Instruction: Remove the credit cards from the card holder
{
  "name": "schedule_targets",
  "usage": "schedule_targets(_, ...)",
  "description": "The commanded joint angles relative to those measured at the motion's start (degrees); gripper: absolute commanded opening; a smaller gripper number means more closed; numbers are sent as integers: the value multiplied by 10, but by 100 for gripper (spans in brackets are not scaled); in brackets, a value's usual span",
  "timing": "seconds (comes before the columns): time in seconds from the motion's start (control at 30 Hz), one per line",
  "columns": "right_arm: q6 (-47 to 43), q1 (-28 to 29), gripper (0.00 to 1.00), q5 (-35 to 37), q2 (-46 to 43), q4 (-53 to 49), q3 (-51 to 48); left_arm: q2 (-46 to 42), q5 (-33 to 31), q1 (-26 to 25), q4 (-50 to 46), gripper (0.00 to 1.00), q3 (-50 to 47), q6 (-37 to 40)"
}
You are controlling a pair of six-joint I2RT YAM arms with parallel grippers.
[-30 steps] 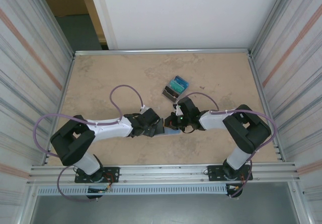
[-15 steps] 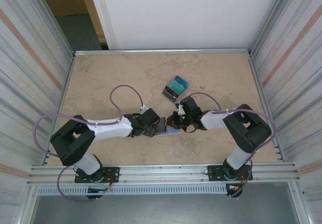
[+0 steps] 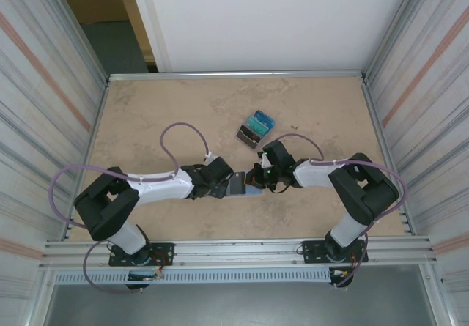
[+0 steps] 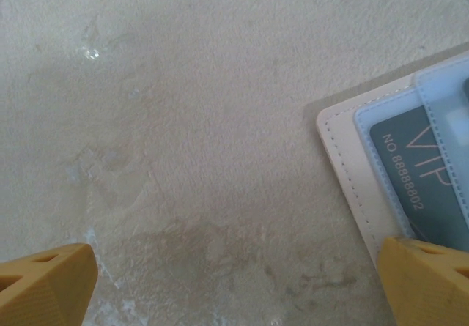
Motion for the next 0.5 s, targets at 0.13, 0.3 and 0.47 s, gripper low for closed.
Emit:
schedule_targets(0.13,-24,-7,0,21,-24,-48,14,8,-23,11,-14,99,13,28)
schedule_targets(0.3,-24,-8,0,22,-25,-50,16,-2,-25,11,-22,99,23,36)
schedule_targets(0.47,-24,-8,0,20,-25,-50,17,-23,-23,5,-23,99,30,39)
